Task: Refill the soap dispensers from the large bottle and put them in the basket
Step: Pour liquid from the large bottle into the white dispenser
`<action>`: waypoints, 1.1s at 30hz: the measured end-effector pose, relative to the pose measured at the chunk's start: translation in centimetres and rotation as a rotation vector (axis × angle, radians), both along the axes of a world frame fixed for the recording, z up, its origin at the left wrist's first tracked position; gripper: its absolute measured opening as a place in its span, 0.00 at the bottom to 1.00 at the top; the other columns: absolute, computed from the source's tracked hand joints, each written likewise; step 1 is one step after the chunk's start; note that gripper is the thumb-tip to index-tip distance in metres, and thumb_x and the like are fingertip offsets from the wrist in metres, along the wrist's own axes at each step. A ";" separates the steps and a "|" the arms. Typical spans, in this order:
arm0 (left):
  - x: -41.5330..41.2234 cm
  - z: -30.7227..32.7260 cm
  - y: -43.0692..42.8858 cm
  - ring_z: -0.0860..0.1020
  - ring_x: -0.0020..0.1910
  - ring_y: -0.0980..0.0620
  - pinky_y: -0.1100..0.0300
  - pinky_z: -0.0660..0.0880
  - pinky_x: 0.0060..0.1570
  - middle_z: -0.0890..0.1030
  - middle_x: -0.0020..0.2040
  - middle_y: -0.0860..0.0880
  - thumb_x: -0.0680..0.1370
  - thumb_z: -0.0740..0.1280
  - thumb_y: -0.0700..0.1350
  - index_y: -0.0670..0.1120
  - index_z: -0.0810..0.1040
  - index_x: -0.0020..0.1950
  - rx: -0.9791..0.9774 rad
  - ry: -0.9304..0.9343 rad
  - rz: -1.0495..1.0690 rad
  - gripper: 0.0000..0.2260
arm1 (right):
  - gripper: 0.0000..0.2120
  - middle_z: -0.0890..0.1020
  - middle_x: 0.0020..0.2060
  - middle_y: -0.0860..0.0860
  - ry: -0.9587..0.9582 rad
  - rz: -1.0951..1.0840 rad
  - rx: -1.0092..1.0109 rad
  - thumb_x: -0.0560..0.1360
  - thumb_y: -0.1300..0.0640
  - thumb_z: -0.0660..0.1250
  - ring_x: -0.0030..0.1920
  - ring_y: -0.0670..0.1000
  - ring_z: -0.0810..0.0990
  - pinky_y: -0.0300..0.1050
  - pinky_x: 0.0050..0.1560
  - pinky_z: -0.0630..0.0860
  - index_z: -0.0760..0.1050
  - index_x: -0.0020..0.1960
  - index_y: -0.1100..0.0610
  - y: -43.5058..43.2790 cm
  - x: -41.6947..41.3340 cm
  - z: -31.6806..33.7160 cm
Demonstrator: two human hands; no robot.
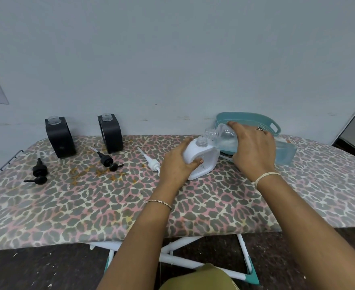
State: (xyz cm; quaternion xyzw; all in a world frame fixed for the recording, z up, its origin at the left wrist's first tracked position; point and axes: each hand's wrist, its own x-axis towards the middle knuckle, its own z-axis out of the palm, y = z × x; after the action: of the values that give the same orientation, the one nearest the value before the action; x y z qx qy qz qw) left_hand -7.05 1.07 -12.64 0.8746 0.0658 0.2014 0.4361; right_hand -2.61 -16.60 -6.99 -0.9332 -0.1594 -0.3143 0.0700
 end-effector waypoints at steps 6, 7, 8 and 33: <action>-0.1 0.2 0.0 0.74 0.61 0.51 0.59 0.70 0.56 0.76 0.65 0.52 0.71 0.75 0.50 0.56 0.67 0.72 -0.001 -0.004 -0.005 0.31 | 0.35 0.84 0.52 0.53 0.026 0.001 -0.010 0.63 0.71 0.71 0.50 0.59 0.81 0.50 0.50 0.71 0.72 0.67 0.51 0.0 0.0 0.2; -0.2 0.2 0.0 0.75 0.61 0.51 0.59 0.70 0.56 0.76 0.65 0.52 0.71 0.75 0.50 0.56 0.68 0.72 -0.001 -0.004 -0.005 0.31 | 0.35 0.84 0.52 0.53 0.026 0.001 -0.009 0.63 0.71 0.71 0.50 0.59 0.81 0.50 0.50 0.72 0.72 0.67 0.51 0.0 0.0 0.2; -0.1 0.2 0.0 0.75 0.61 0.51 0.59 0.70 0.56 0.76 0.65 0.52 0.71 0.75 0.50 0.55 0.67 0.72 0.000 -0.003 -0.004 0.32 | 0.35 0.84 0.52 0.53 0.026 -0.001 -0.011 0.63 0.71 0.71 0.50 0.59 0.81 0.50 0.50 0.71 0.72 0.67 0.51 0.0 0.0 0.2; -0.3 0.3 -0.1 0.74 0.63 0.50 0.58 0.70 0.59 0.75 0.66 0.52 0.70 0.75 0.49 0.54 0.68 0.72 -0.014 -0.003 -0.010 0.32 | 0.34 0.84 0.49 0.52 0.026 -0.013 -0.033 0.64 0.70 0.72 0.48 0.58 0.81 0.50 0.49 0.70 0.72 0.66 0.51 0.1 -0.2 0.4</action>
State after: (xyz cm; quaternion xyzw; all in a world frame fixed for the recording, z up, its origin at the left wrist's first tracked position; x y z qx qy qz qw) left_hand -7.31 1.02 -12.33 0.8715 0.0622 0.2001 0.4435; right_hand -2.81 -16.48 -6.56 -0.9393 -0.1575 -0.2997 0.0547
